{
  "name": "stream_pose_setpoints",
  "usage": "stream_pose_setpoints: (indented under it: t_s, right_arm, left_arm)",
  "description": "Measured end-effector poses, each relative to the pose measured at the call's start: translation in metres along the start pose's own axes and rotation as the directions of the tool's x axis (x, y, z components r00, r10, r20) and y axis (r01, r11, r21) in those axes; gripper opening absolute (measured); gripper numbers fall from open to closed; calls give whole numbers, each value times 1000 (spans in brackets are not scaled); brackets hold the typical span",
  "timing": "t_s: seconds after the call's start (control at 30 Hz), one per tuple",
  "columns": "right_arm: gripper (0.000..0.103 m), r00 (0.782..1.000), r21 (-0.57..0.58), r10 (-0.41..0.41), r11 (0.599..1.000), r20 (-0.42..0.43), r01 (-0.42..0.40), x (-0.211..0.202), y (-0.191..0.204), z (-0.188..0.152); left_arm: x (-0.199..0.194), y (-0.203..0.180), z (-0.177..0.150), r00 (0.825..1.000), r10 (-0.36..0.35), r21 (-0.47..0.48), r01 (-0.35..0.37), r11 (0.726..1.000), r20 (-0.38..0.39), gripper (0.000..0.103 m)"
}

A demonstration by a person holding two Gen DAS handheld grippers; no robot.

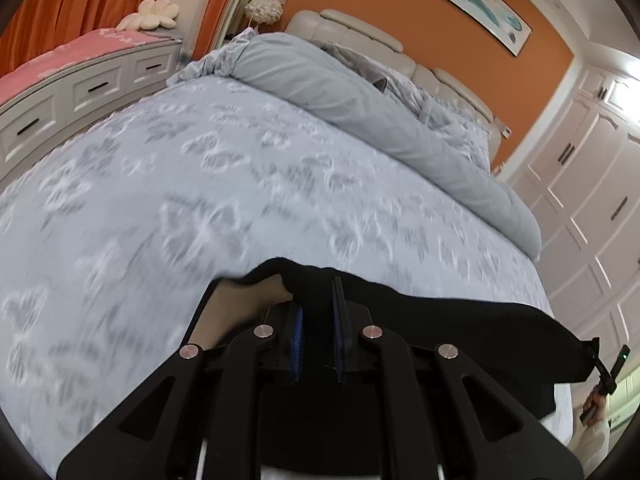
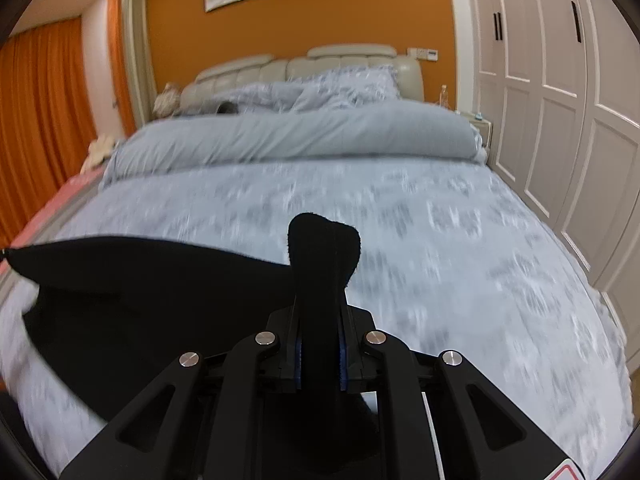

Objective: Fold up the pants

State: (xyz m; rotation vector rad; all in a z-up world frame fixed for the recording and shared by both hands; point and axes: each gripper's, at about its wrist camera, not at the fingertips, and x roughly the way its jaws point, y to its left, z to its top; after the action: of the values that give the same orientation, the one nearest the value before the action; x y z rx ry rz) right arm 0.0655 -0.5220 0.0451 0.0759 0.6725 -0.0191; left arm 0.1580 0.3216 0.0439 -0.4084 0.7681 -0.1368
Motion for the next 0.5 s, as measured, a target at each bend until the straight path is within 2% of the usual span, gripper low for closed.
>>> stream_pose_setpoints:
  t_s: [0.07, 0.17, 0.27, 0.3, 0.33, 0.37, 0.4, 0.43, 0.47, 0.5]
  right_arm:
    - [11, 999, -23, -2, 1000, -40, 1, -9, 2, -29]
    - [12, 992, -46, -2, 999, -123, -4, -10, 3, -81]
    - [15, 973, -46, -36, 999, -227, 27, 3, 3, -127]
    - [18, 970, -44, -48, 998, -238, 38, 3, 4, -137]
    - [26, 969, -37, -58, 998, -239, 51, 1, 3, -144]
    - [37, 971, -19, -63, 998, -231, 60, -4, 2, -149]
    - [43, 976, 15, -63, 998, -210, 68, -14, 0, -151]
    - [56, 980, 42, -67, 996, -186, 76, -22, -3, -150]
    - [65, 986, 77, -68, 994, -154, 81, -34, -6, -153]
    - [67, 991, 123, -66, 989, -115, 80, -49, -9, -153]
  left_arm:
    - [-12, 14, -30, 999, 24, -1, -24, 1000, -31, 11]
    - [-9, 39, -75, 991, 56, -26, -59, 998, -121, 13]
    - [6, 56, -110, 977, 99, -51, -111, 992, -190, 21]
    - [7, 60, -116, 977, 85, -70, -101, 992, -197, 22]
    - [7, 64, -122, 977, 69, -108, -92, 990, -201, 26]
    - [4, 67, -125, 981, 43, -150, -72, 986, -190, 39]
    - [0, 69, -126, 985, 6, -193, -40, 980, -172, 48]
    - [-8, 70, -127, 989, -37, -248, 0, 969, -143, 67]
    - [-12, 71, -128, 991, -51, -282, 14, 959, -125, 81]
    - [-15, 70, -128, 991, -66, -316, 25, 949, -119, 85]
